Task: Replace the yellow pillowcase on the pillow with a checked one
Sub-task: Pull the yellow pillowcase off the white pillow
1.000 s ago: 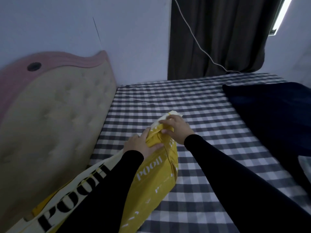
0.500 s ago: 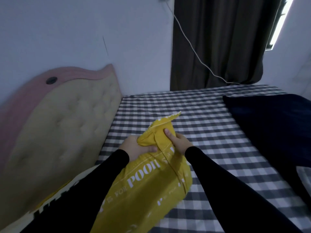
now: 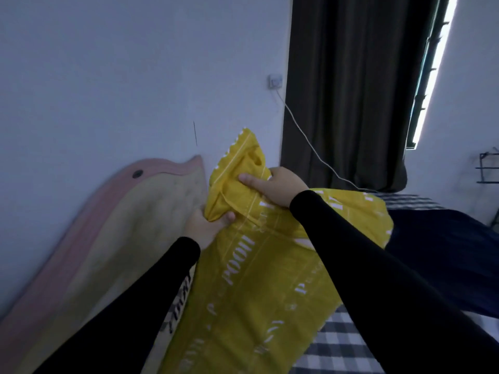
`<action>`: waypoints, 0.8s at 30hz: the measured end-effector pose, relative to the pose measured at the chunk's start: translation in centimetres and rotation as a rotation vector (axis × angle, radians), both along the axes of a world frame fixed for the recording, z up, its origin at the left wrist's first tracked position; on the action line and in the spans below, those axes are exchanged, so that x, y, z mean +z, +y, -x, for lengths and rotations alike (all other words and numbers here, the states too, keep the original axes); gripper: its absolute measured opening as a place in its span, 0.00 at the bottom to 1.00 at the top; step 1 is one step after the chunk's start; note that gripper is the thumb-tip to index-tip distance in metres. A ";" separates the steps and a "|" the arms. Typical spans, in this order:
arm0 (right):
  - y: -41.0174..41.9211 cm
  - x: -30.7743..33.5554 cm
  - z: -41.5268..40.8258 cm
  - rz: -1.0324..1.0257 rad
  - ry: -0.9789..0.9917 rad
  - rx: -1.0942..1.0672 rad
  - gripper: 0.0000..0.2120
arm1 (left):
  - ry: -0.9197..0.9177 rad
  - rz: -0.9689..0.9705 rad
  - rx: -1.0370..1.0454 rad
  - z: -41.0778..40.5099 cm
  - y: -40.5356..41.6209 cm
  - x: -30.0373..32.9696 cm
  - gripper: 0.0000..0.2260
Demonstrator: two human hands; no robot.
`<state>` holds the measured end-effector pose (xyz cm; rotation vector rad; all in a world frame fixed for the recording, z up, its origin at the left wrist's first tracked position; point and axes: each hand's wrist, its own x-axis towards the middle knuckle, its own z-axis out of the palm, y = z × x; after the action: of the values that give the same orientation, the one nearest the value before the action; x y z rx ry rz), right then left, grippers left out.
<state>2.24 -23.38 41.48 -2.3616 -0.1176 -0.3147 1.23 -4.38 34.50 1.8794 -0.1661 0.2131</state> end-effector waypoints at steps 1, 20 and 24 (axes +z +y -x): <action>0.5 -1.1 0.6 0.034 0.016 -0.010 0.29 | 0.008 -0.012 0.003 0.8 0.4 -0.7 0.32; 3.6 -5.4 6.3 0.000 -0.494 0.209 0.09 | -0.406 -0.029 -0.135 4.6 3.3 1.5 0.46; 4.3 -4.7 6.2 -0.039 -0.394 0.157 0.11 | -0.638 -0.163 -0.106 5.1 4.4 0.5 0.32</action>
<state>-3.97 -19.10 36.81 -2.2084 -0.4756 -0.6944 -3.88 -0.03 35.04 1.8999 -0.7325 0.7419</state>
